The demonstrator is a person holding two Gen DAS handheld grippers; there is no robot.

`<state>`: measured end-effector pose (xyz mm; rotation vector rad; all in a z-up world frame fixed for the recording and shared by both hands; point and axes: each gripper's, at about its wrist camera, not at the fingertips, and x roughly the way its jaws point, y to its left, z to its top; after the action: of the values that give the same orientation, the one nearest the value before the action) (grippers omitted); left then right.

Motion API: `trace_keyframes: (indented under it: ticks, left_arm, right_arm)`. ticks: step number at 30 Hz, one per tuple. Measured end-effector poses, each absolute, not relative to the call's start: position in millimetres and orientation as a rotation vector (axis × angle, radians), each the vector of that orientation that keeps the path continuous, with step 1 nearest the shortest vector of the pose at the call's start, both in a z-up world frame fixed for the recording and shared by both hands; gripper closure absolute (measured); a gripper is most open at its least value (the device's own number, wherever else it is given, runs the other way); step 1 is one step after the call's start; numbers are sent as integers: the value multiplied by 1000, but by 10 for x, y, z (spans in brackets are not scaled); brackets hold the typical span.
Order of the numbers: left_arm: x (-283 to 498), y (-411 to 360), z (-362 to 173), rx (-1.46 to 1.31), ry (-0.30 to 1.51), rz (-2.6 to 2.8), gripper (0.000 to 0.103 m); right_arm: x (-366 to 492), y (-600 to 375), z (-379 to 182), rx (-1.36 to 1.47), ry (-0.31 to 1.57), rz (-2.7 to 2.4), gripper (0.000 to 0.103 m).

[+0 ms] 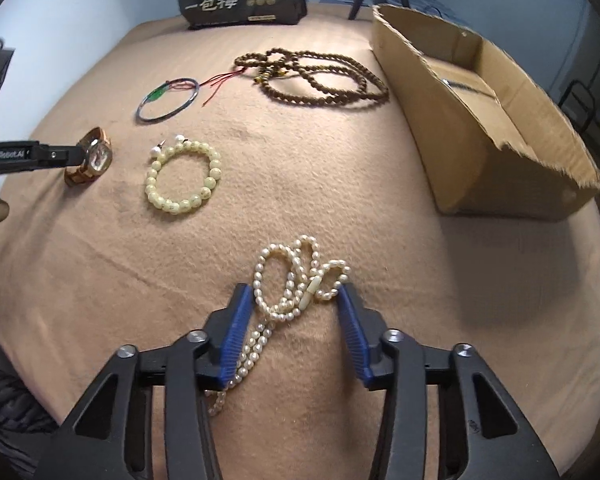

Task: Organize jewelry
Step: 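Grasp the brown leather watch with the left tool while the right tool grasps the pearl necklace, then carry the watch and pearl necklace into the cardboard box and open both tools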

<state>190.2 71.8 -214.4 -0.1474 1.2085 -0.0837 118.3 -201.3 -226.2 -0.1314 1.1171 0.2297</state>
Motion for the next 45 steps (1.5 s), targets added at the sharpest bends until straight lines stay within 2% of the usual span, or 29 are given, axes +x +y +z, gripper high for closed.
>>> trace_keyframes:
  ticks: [4,7,11,17,33,45]
  left_arm:
    - [1921,676,-2214,-130,1229,-76,65]
    - [1929,658,-2217,-113,1229,-66,70]
    - [1945,673,-2206,-118,1226,-58,88]
    - [1947,696,-2137,-113,1203,-40,95]
    - [1822,685,-1595,-179,1058,-66,95]
    - [1960,143,-969,-216,925,-177,95]
  right_arm:
    - [1177,-1926,-2252,-173,1108,263,89]
    - [1155,-1887,-2247,-203,1097,278,94]
    - [1152,-1856,-2270,-220,1088,285,96]
    - [1133,-1889,-2174,-175,1069,305,97]
    - [1166,-1949,-1566,-93,928,333,97]
    - [1426,-2384,-966,-34,803,259,97]
